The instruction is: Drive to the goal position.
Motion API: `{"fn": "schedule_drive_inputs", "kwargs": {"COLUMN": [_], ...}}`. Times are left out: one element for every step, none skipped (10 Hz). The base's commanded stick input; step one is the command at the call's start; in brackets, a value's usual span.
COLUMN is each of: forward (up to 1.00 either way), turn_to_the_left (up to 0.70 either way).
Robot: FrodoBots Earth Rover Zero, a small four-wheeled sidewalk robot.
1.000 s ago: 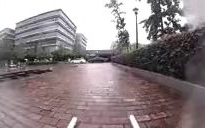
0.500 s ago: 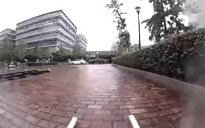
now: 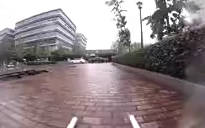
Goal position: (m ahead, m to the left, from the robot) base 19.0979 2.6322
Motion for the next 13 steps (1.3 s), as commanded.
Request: {"fn": "schedule_drive_inputs", "kwargs": {"forward": [0.70,0.70,0.70,0.70,0.70,0.70,0.70,0.70,0.70,0.70,0.70,0.70,0.70], "turn_to_the_left": [-0.13,0.00,0.00,0.00,0.00,0.00,0.00,0.00,0.00,0.00,0.00,0.00,0.00]}}
